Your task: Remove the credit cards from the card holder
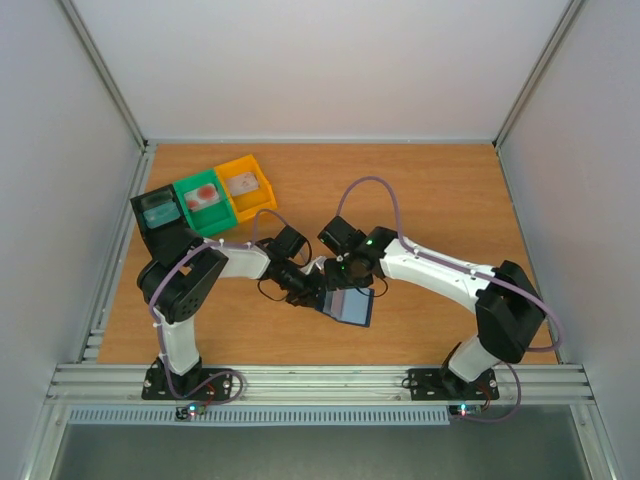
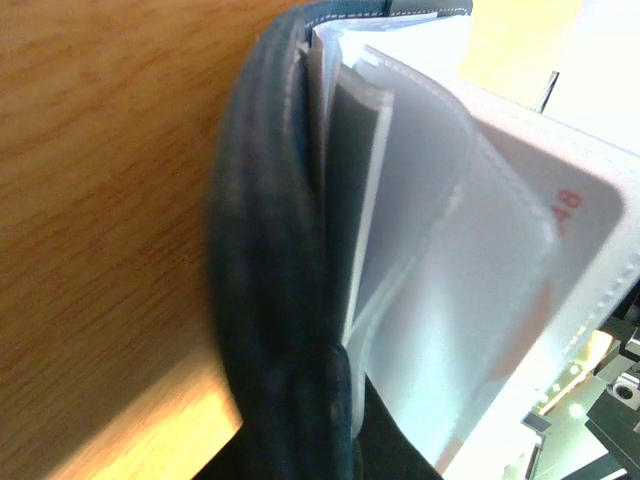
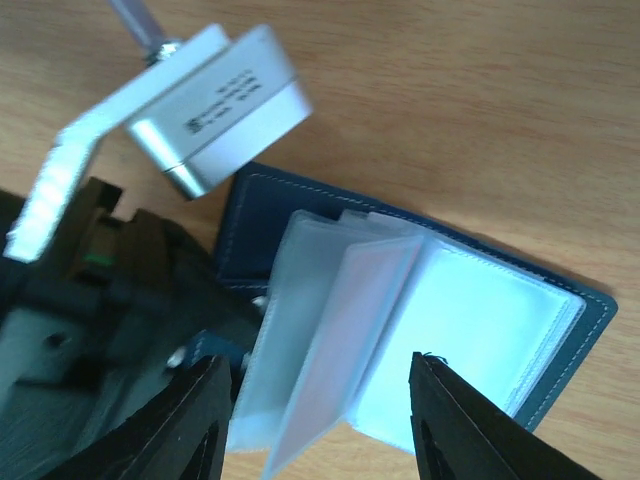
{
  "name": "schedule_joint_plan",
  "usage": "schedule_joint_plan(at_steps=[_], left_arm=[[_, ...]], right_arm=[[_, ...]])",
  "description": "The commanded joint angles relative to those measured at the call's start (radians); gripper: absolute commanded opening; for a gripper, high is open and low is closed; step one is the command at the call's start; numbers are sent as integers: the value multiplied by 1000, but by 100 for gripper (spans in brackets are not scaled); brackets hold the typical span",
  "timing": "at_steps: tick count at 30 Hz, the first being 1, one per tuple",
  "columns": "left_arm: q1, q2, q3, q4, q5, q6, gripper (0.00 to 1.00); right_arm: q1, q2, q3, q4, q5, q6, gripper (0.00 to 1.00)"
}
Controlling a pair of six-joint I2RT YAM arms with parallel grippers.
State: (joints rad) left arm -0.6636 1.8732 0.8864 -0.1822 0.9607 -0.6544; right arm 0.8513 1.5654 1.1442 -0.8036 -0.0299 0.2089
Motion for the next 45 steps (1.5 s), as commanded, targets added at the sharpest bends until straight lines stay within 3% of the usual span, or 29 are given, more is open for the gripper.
schedule_joint_plan(at_steps=[1, 8, 13, 22, 25, 28, 29, 32, 34, 40, 45], left_arm=[[-5, 26, 14, 27, 21, 10, 0], [-5, 25, 14, 27, 20, 10, 0], [-5, 25, 14, 26, 21, 8, 0], [-4, 24, 13, 29, 21, 9, 0], [-5, 25, 13, 30, 21, 9, 0], [-4, 26, 13, 30, 24, 8, 0], [-5, 26, 13, 30, 24, 8, 3], [-5, 30, 19, 27, 32, 11, 28], [-3, 33, 23, 20, 36, 14, 37], [-2, 45, 66, -56, 54, 52, 44], [9, 77, 171, -209, 99, 135, 49]], right_arm=[[3, 50, -1, -6, 41, 25, 50], [3, 99, -22, 14, 55, 45, 48], [3, 86, -47, -31, 85, 55, 41], [-12, 28, -139, 28, -9, 82, 16], [-33, -5, -176, 64, -48, 82, 2], [-64, -52, -217, 100, -78, 81, 1], [-77, -71, -234, 116, -88, 77, 1], [-121, -123, -284, 171, -146, 77, 1], [-147, -149, -301, 181, -172, 81, 1], [-184, -223, -289, 105, -125, 60, 1], [-229, -282, -269, 12, -74, 29, 1]])
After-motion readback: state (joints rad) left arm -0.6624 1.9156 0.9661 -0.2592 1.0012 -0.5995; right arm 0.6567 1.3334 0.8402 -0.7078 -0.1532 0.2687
